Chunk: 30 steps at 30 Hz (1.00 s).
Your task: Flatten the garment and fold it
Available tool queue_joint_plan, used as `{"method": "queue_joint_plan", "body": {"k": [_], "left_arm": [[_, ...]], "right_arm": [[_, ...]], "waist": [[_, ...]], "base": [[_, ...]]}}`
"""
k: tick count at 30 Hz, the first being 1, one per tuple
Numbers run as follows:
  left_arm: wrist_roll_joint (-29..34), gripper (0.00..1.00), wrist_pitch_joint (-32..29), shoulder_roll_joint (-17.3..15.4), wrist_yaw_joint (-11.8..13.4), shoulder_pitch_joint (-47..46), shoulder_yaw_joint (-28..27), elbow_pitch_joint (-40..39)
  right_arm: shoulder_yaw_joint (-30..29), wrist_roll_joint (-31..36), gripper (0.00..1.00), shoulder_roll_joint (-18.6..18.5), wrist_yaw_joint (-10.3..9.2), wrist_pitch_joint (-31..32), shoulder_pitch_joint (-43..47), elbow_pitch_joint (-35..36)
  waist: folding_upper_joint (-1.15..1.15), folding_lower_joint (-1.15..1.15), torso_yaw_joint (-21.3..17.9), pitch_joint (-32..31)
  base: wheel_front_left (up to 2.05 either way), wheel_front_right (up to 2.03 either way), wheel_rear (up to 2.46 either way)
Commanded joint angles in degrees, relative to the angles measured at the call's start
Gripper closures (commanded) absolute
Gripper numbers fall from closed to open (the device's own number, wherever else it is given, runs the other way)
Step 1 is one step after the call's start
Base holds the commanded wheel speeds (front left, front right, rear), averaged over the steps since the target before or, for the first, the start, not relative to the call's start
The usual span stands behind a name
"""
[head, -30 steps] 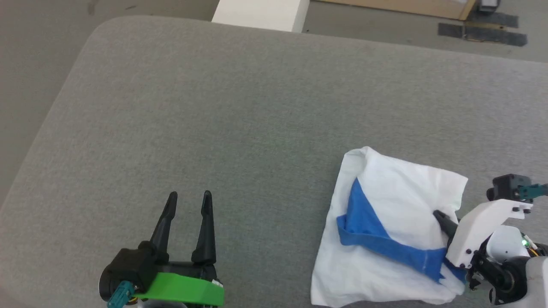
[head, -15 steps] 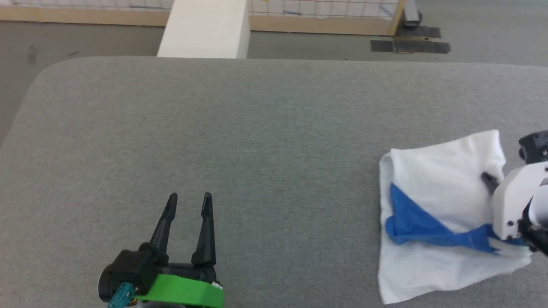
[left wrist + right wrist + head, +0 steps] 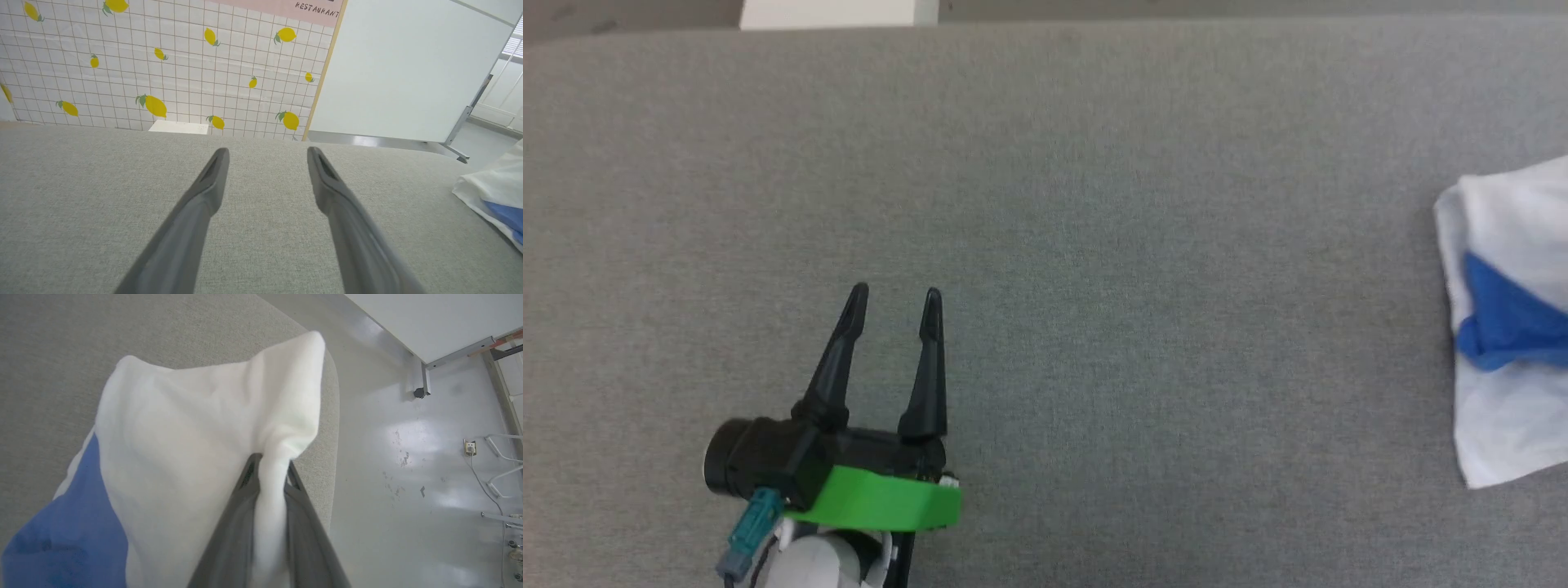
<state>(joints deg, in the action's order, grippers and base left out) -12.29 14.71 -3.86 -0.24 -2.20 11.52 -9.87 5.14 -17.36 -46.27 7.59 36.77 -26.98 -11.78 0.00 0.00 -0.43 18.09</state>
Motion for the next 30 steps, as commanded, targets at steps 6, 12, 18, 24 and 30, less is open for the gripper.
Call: {"method": "queue_joint_plan", "body": {"k": [6,12,18,24,30], "left_arm": [[1.97,0.00,-0.09,-1.24,0.61,-3.81,0.20,-2.00],[3.25,0.00,-0.93,-1.70,1.02,-5.63,0.89,-3.79],[4.02,0.00,-1.82,-2.46,0.86,-7.25,1.43,-4.32],[3.02,0.00,-2.64,-2.54,0.44,-8.35,1.64,-4.89],[3.76,0.00,-2.02,-2.90,1.16,-8.73,1.39,-5.03]], "right_arm": [[-0.12,1.73,1.00,-5.36,-0.10,-2.11,-3.62,-3.43],[-1.97,3.77,1.00,-8.13,-0.10,-3.77,-6.15,-6.40],[-3.17,6.31,1.00,-8.65,-0.10,-5.33,-8.14,-8.49],[-2.60,7.58,0.97,-7.05,-0.10,-7.67,-10.60,-11.66],[-0.83,9.23,0.00,-5.60,-0.10,-10.34,-12.92,-15.79]], "waist": [[0.00,0.00,-1.67,10.08],[0.00,0.00,-2.82,14.50],[0.00,0.00,-3.38,17.74],[0.00,0.00,-3.54,19.30],[0.00,0.00,-3.43,17.19]], "base": [[0.00,0.00,0.00],[0.00,0.00,0.00],[0.00,0.00,0.00],[0.00,0.00,0.00],[0.00,0.00,0.00]]}}
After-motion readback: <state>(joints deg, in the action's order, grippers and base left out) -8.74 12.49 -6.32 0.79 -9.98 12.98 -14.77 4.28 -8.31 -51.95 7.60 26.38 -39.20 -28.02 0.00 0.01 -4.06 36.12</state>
